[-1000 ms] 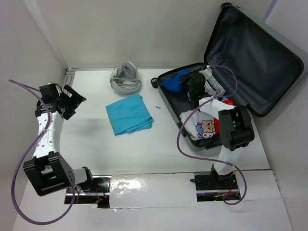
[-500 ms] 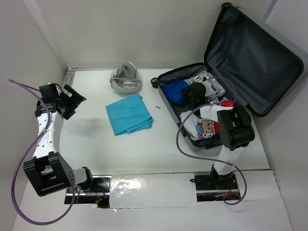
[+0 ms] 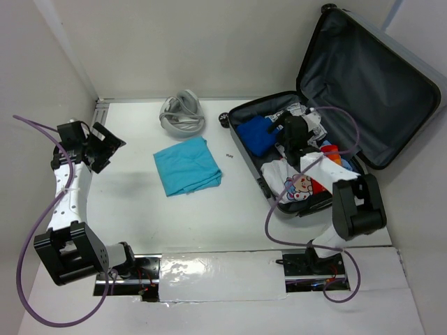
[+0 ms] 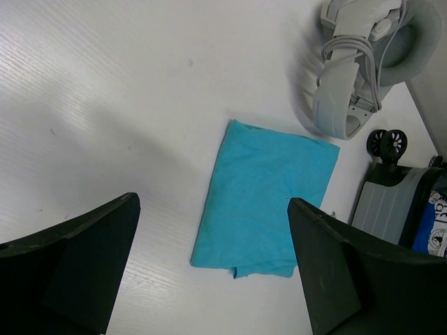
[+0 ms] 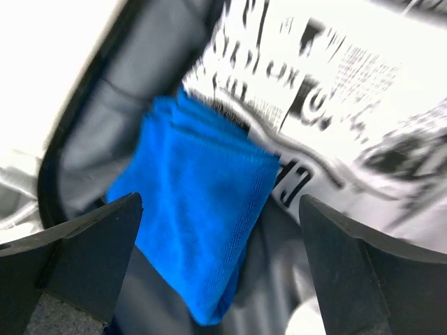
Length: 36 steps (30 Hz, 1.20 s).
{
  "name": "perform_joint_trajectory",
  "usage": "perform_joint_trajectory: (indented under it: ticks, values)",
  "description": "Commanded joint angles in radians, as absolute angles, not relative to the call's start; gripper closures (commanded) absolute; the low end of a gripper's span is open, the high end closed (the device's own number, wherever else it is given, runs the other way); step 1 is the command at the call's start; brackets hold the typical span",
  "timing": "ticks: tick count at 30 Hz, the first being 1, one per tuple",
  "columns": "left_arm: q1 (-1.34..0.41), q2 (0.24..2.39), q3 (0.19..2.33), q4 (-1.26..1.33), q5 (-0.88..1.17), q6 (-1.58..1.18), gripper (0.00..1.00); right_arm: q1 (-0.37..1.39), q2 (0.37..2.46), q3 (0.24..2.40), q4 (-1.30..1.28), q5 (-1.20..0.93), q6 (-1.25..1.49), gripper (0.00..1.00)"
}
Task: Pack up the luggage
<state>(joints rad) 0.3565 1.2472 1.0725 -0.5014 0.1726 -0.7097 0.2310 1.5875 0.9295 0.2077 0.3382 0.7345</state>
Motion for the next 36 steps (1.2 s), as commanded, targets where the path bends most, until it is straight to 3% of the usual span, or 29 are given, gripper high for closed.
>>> perform_joint_trajectory:
  ticks: [1,3,4,5,8,12,14,16,23,30,34,35,36]
  values:
    - [0.351,1.221,1.052,-0.472,0.186,-0.693,0.0,0.233,1.483,0.997,0.048,0.489,0.663,0.04]
    - [0.342,1.221,1.052,-0.472,0.196,-0.693,0.0,0.255,1.483,1.035,0.035,0.48,0.573,0.33]
    - [0.342,1.221,1.052,-0.472,0.196,-0.693,0.0,0.255,1.502,1.045,0.057,0.466,0.542,0.38]
    - [0.342,1.23,1.052,-0.472,0.196,-0.684,0.0,0.271,1.518,1.067,0.066,0.424,0.488,0.53]
    - [0.333,1.241,1.052,-0.472,0.196,-0.684,0.0,0.272,1.621,1.145,0.066,0.339,0.416,0.6]
    - [0.333,1.252,1.052,-0.463,0.207,-0.684,0.0,0.262,1.765,1.241,0.075,0.389,0.376,0.64]
    - [0.333,1.261,1.052,-0.463,0.207,-0.684,0.0,0.238,1.851,1.278,0.022,0.321,0.367,0.71]
    - [0.324,1.27,1.052,-0.463,0.207,-0.675,0.0,0.225,1.877,1.27,0.012,0.255,0.38,0.84]
    - [0.324,1.281,1.062,-0.463,0.207,-0.675,0.0,0.215,1.841,1.103,0.075,0.292,0.46,0.83]
    - [0.305,1.281,1.071,-0.454,0.216,-0.675,0.0,0.206,1.844,1.169,0.091,0.265,0.404,0.76]
    - [0.282,1.29,1.06,-0.454,0.216,-0.664,0.0,0.215,1.758,1.259,0.06,0.296,0.321,0.54]
    - [0.282,1.301,1.06,-0.454,0.216,-0.664,0.0,0.215,1.738,1.29,0.051,0.31,0.304,0.38]
    - [0.27,1.301,1.06,-0.454,0.225,-0.664,0.0,0.227,1.718,1.308,0.035,0.33,0.29,0.31]
